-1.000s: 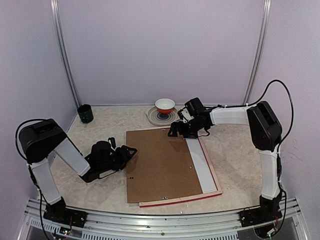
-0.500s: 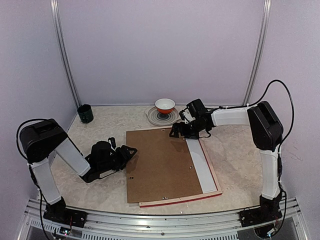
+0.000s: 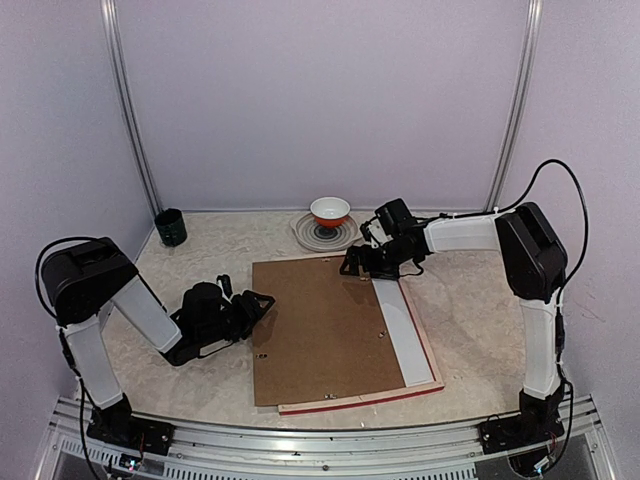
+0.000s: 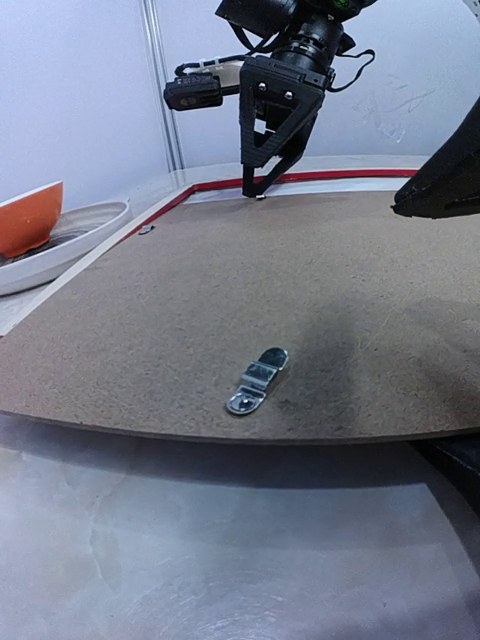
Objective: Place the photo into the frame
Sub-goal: Place the backboard on the frame body.
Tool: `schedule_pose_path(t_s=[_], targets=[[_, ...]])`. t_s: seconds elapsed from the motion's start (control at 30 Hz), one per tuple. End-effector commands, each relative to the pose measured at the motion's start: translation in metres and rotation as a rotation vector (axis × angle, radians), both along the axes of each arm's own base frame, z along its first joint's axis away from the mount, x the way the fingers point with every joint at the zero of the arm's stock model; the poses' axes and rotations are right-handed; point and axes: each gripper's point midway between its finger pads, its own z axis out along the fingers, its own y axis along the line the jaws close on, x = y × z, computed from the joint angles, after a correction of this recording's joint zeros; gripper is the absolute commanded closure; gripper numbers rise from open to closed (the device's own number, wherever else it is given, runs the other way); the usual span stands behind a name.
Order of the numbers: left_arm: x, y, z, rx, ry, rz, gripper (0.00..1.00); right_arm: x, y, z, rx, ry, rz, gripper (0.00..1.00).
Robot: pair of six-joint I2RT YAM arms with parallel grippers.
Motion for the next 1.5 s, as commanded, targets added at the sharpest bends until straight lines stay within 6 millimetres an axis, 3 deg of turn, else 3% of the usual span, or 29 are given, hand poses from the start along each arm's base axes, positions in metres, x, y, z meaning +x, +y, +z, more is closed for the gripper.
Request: schedule_pose_path(t_s=[0.0, 0.13, 0.37, 0.5, 0.67, 0.83, 1.07, 1.33, 1.47], targets=[[-0.003, 0.001, -0.005, 0.005, 0.012, -0.009, 0.36, -0.002, -0.004, 0.009, 0.001, 0.004, -0.011, 0.01], [0.000, 0.011, 0.000, 0.029, -0.002, 0.008, 0.35, -0.004, -0.016, 0.017, -0.037, -0.013, -0.032, 0.01], [0.011, 0.031, 0.010, 0.229, 0.005, 0.083, 0.30, -0.011, -0.040, 0.054, -0.059, -0.061, -0.065, 0.01], [0.013, 0.031, 0.014, 0.305, 0.024, 0.090, 0.29, -0.016, -0.070, 0.063, -0.092, -0.067, -0.114, 0.01], [0.010, 0.023, 0.000, 0.341, 0.094, 0.065, 0.28, -0.023, -0.116, 0.056, -0.129, -0.053, -0.189, 0.01], [0.004, 0.019, -0.016, 0.373, 0.146, 0.056, 0.29, -0.036, -0.149, 0.030, -0.157, -0.007, -0.238, 0.01], [0.003, 0.009, -0.012, 0.385, 0.134, 0.049, 0.28, -0.047, -0.145, 0.007, -0.126, 0.038, -0.206, 0.01], [0.002, 0.009, 0.018, 0.344, 0.051, 0.066, 0.28, -0.051, -0.143, -0.002, -0.116, 0.058, -0.194, 0.01], [-0.002, 0.012, 0.020, 0.368, 0.071, 0.069, 0.28, -0.052, -0.140, -0.003, -0.099, 0.064, -0.188, 0.01]])
